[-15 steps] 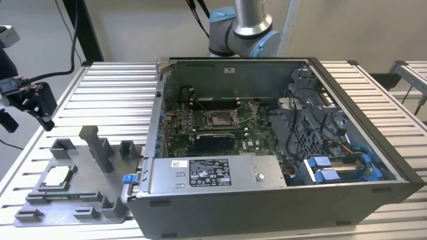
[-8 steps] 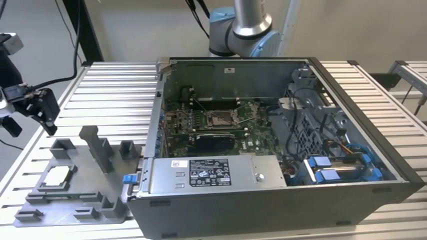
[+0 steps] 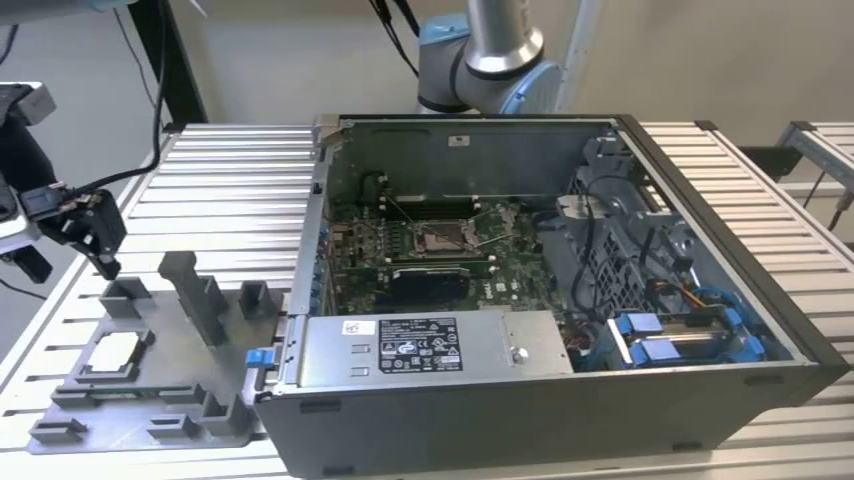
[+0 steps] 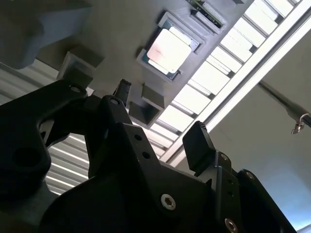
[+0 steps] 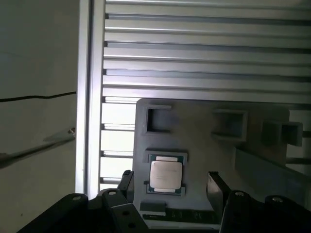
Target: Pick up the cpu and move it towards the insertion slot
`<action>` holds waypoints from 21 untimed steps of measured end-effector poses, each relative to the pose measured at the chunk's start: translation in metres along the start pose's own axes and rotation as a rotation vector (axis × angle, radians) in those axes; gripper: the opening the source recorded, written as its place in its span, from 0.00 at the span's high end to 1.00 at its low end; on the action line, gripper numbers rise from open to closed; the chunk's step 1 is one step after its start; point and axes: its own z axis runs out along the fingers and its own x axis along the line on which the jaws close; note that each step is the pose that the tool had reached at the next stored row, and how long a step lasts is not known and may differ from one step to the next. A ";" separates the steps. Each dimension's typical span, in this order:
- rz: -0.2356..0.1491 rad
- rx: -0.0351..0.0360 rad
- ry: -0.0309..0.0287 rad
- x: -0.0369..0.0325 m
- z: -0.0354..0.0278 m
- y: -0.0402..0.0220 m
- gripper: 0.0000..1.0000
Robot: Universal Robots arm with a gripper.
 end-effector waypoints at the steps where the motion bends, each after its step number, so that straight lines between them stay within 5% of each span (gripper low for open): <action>1: 0.000 0.0000 0.0000 0.0000 0.0019 -0.0001 0.00; 21: 0.000 0.0000 0.0001 0.0014 0.0349 -0.0040 0.00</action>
